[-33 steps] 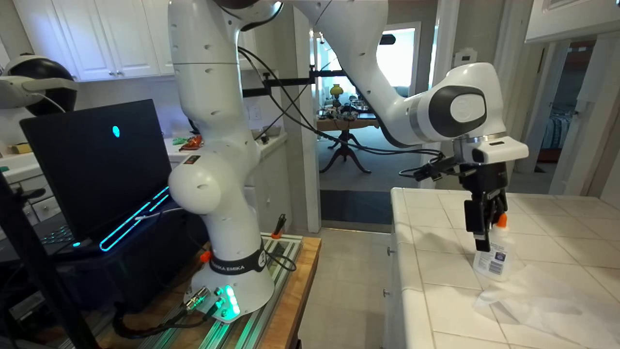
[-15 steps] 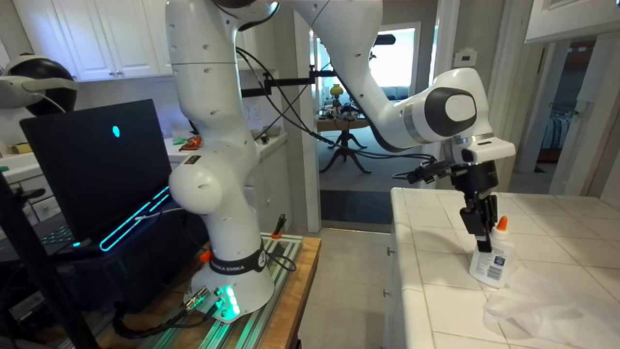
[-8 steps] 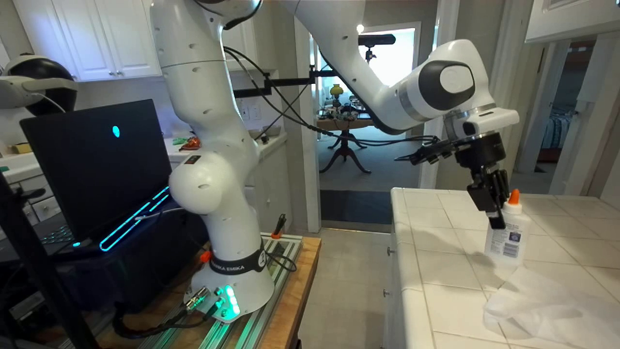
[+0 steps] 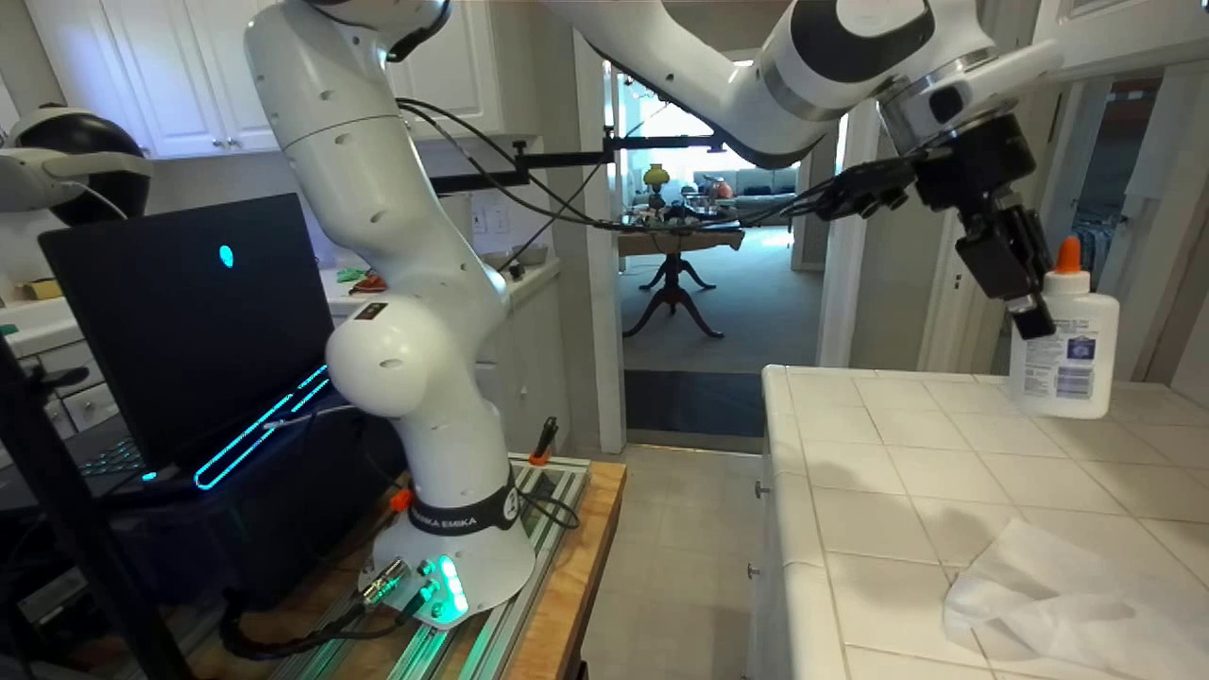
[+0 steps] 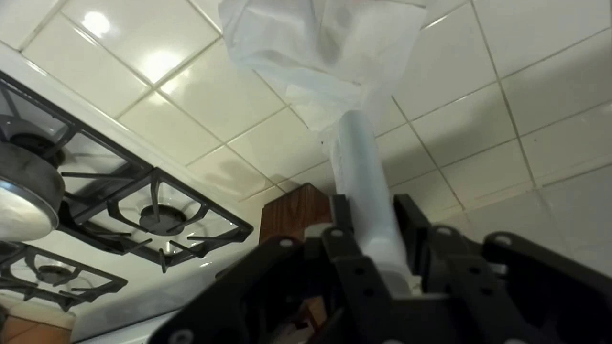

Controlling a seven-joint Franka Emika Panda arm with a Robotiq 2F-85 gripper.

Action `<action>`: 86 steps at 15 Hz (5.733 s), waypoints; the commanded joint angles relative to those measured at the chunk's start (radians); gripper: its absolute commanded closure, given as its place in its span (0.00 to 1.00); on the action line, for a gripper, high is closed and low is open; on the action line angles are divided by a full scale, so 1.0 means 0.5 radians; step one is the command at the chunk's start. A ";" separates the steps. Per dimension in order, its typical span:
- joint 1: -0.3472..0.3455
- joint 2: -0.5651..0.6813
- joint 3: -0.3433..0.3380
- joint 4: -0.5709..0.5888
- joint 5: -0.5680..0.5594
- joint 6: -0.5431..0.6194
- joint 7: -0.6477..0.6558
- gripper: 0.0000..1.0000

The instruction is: Put the glue into the cupboard

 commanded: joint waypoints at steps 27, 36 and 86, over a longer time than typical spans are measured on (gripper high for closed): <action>-0.153 0.036 0.048 0.597 0.316 -0.270 -0.510 0.93; -0.126 0.178 0.030 0.967 0.475 -0.403 -0.792 0.93; -0.072 0.589 0.042 1.933 0.457 -0.692 -1.080 0.93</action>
